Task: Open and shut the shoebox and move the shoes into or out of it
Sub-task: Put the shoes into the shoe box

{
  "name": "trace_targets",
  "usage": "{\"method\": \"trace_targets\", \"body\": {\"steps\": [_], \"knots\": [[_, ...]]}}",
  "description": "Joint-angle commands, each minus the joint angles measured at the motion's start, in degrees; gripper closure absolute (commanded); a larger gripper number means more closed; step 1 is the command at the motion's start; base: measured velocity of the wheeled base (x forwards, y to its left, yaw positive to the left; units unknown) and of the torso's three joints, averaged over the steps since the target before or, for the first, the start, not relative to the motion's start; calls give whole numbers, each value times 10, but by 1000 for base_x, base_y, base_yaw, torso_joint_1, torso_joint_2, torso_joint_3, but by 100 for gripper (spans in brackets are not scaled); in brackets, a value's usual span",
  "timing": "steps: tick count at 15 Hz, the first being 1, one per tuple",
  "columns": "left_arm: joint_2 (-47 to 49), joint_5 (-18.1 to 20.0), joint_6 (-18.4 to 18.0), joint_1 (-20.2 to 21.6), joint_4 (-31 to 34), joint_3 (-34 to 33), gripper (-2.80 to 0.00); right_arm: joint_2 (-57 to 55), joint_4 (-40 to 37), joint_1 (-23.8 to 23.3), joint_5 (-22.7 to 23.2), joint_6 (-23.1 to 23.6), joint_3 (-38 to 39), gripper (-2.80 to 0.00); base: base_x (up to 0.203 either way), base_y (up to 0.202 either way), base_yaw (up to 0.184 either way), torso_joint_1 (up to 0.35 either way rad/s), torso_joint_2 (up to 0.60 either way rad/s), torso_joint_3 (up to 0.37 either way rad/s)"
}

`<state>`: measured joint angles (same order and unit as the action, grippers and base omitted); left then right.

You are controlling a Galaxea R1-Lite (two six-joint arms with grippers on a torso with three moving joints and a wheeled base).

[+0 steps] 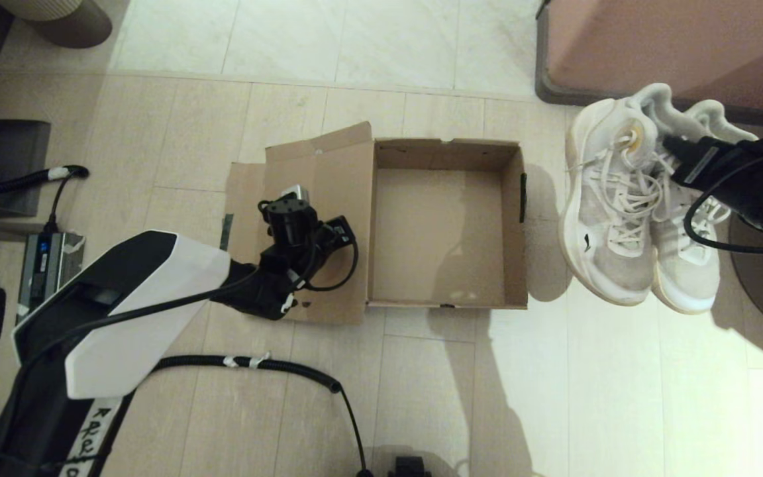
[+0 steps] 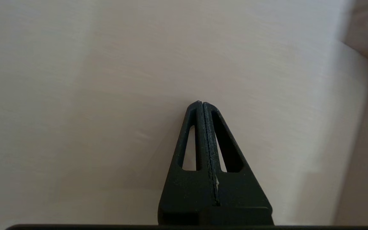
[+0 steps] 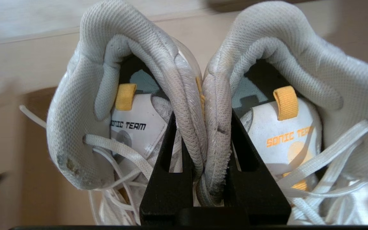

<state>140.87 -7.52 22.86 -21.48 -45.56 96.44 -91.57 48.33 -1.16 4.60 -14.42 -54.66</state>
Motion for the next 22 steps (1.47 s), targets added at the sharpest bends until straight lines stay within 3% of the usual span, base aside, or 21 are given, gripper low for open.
{"method": "trace_targets", "body": {"steps": [1,4,9,12,15,16,22], "knots": [[-6,-10,2,-12,-2,-2,0,24,-7,42,-1,-4,-5,0,0,0,0,0,0,0],[-43,-38,1,-6,-2,-32,0,6,-22,111,-31,-5,-11,0,0,0,0,0,0,0],[-194,-41,0,31,-1,-147,0,-83,7,184,-84,-6,-33,0,0,0,0,0,0,0],[-318,-42,-1,64,18,-223,0,-149,20,229,-150,-4,-96,0,0,0,0,0,0,0],[-438,-42,-1,78,35,-317,0,-213,22,265,-267,-3,-166,0,0,0,0,0,0,0],[-469,-42,-1,80,38,-349,0,-222,22,278,-282,-4,-176,0,0,0,0,0,0,0],[-562,-44,-3,84,42,-442,0,-288,17,323,-318,-3,-255,0,0,0,0,0,0,0]]}}
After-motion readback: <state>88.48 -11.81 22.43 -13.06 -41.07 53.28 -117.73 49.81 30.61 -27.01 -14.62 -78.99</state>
